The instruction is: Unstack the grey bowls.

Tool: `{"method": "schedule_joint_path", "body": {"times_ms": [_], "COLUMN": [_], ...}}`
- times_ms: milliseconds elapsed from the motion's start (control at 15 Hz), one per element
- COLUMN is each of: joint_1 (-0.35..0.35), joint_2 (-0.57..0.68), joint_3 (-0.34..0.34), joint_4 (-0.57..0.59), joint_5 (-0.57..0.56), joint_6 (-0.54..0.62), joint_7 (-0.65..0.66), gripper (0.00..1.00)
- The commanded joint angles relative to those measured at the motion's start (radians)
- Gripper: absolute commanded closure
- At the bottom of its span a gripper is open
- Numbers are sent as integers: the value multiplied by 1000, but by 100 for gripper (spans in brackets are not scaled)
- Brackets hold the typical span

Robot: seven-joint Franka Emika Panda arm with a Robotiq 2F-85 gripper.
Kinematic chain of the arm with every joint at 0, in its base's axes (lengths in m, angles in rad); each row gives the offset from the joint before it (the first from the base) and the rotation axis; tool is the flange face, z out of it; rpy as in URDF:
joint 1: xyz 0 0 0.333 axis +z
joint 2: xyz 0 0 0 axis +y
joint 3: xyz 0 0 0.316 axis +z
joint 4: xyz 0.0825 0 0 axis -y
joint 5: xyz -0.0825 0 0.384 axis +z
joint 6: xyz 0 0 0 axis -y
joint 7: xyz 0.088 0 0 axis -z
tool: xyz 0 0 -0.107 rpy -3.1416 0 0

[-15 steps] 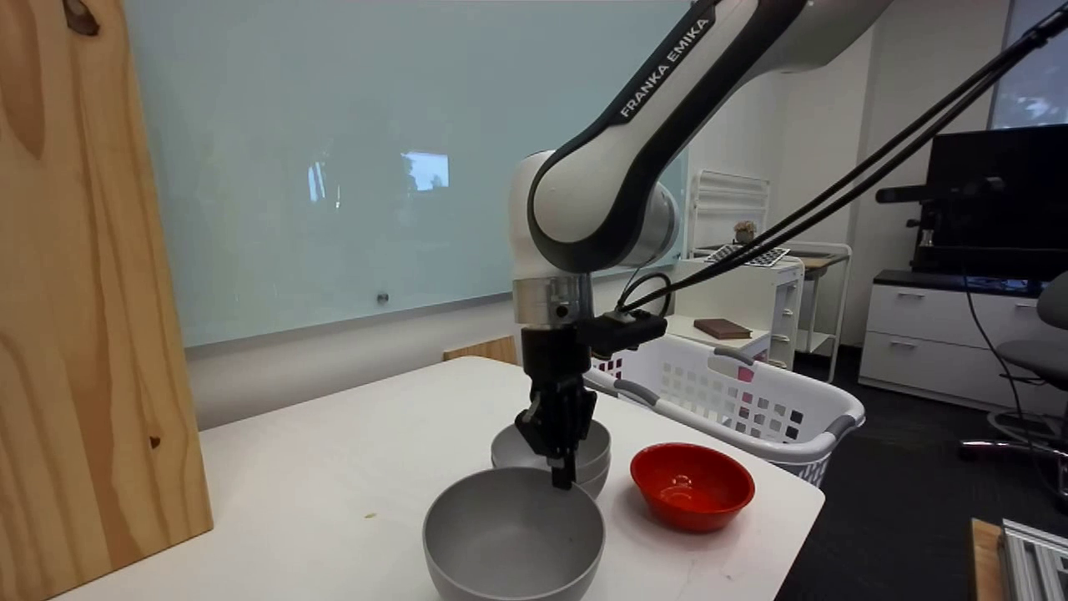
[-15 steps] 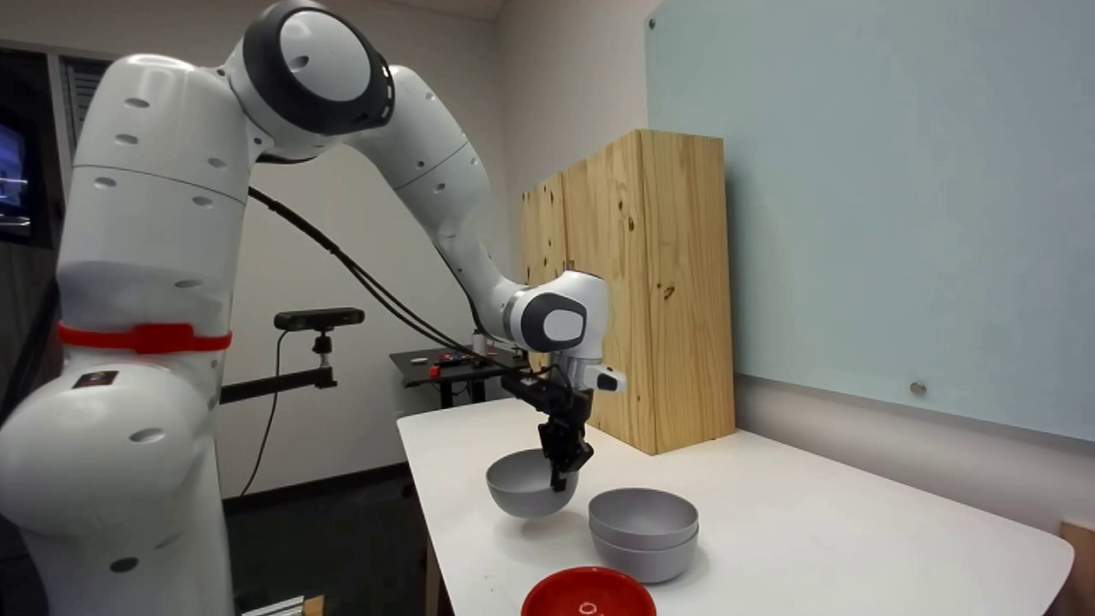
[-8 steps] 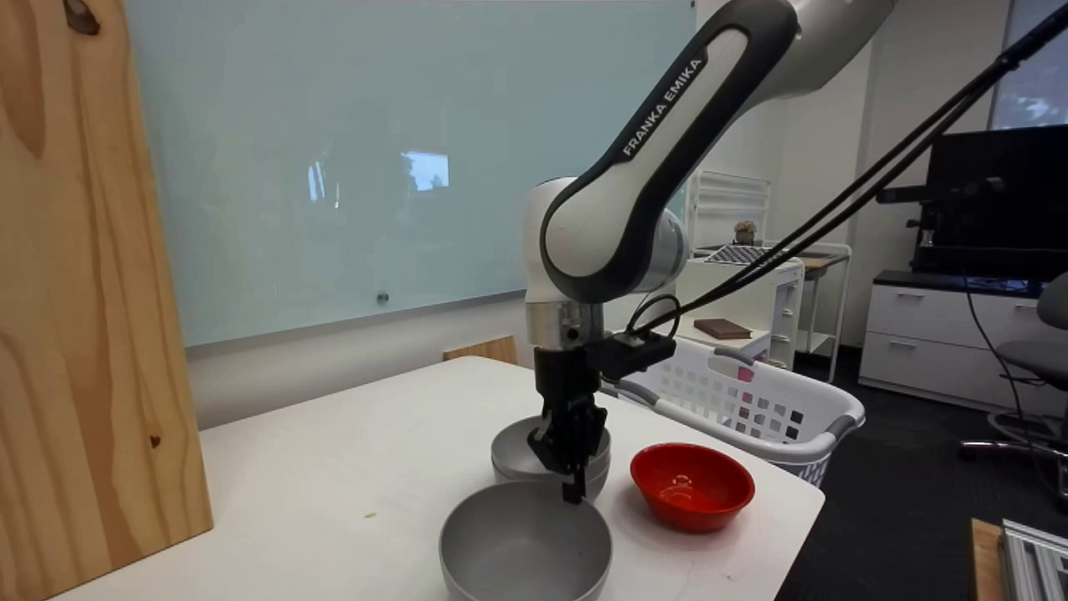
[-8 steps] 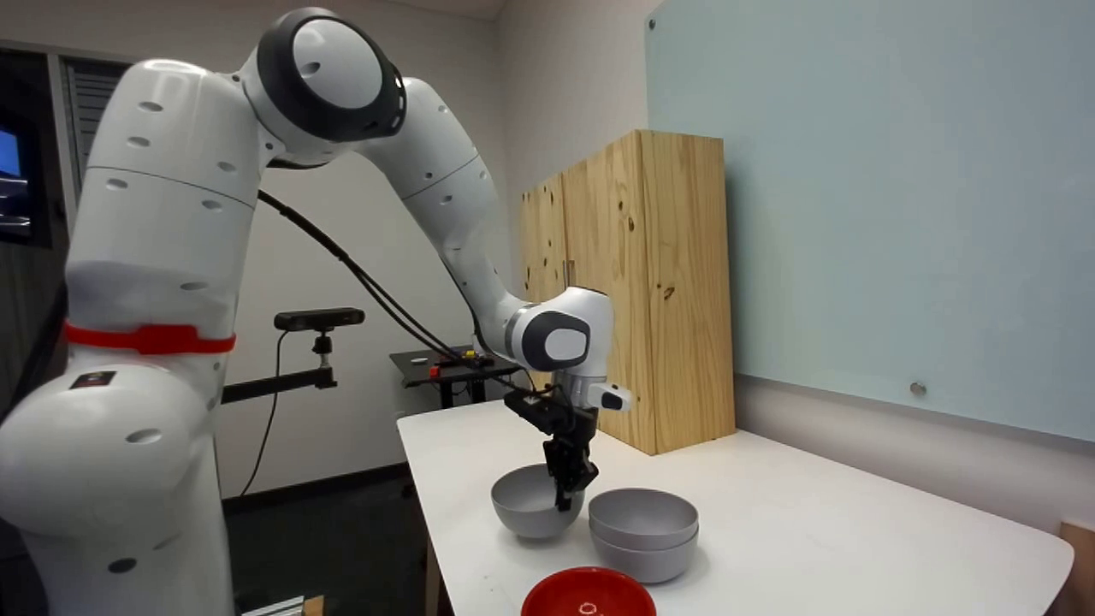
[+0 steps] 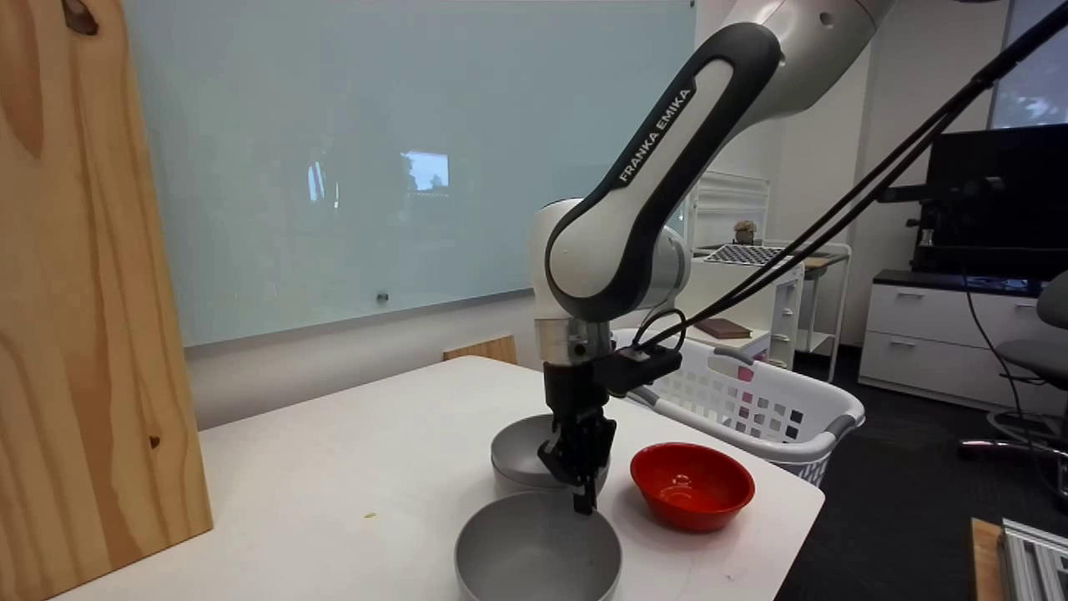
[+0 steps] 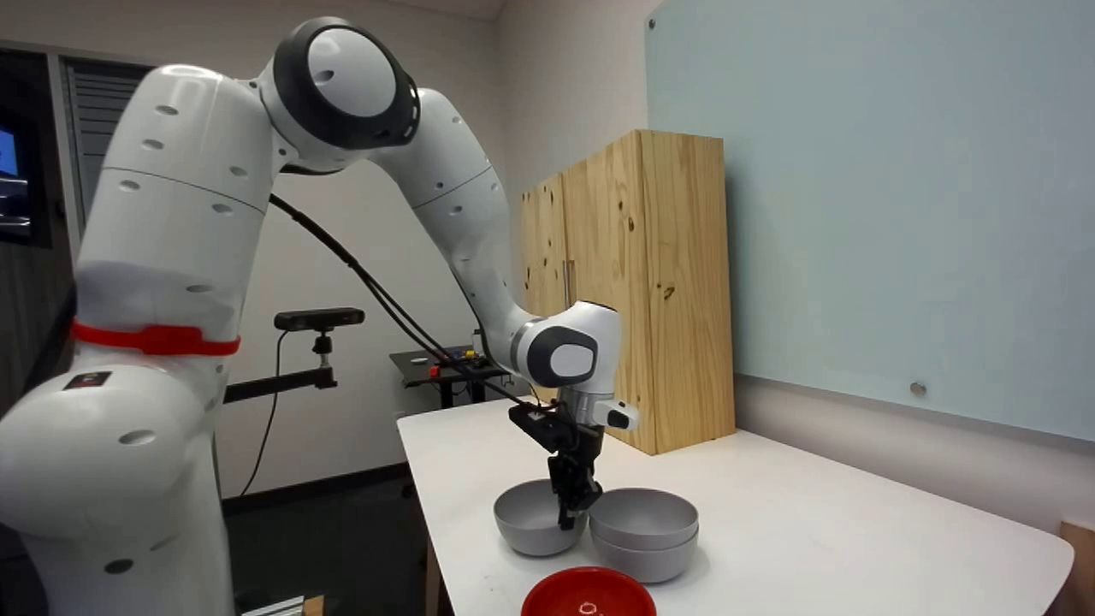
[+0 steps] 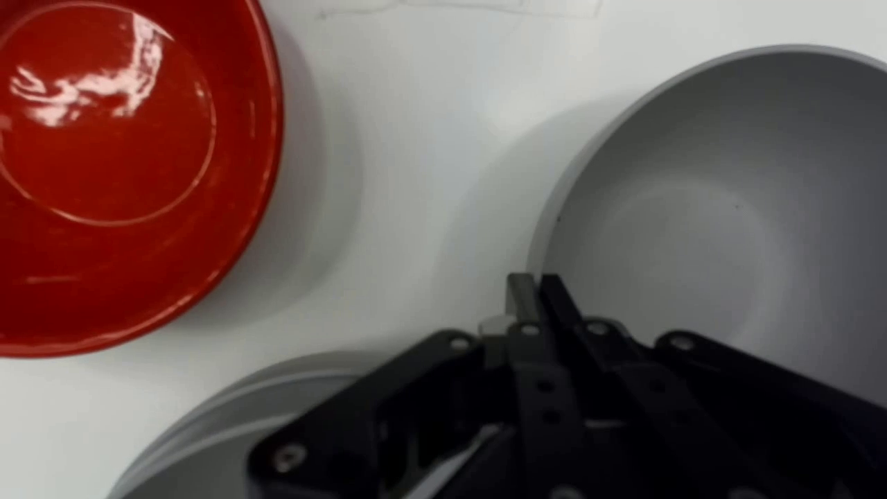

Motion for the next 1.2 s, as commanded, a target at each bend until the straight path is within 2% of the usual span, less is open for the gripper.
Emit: {"method": "schedule_joint_path", "body": {"times_ms": [0,67,133,267,800,1133], "joint_1": [-7,-7,-7,-7,-2,15], "joint_2": [22,22,22,22,17,-20], "joint_3": [-3,-5,-6,-9,-17,-2], "joint_4": [-11,-12,-10,-8,5,27], "joint_5": [6,5,4,2,-7,-1], "joint_6": [26,28,26,26,13,-13], "joint_7": [-17,-16,-15,-11,6,37], "gripper": [95,70,70,59,1,0]}}
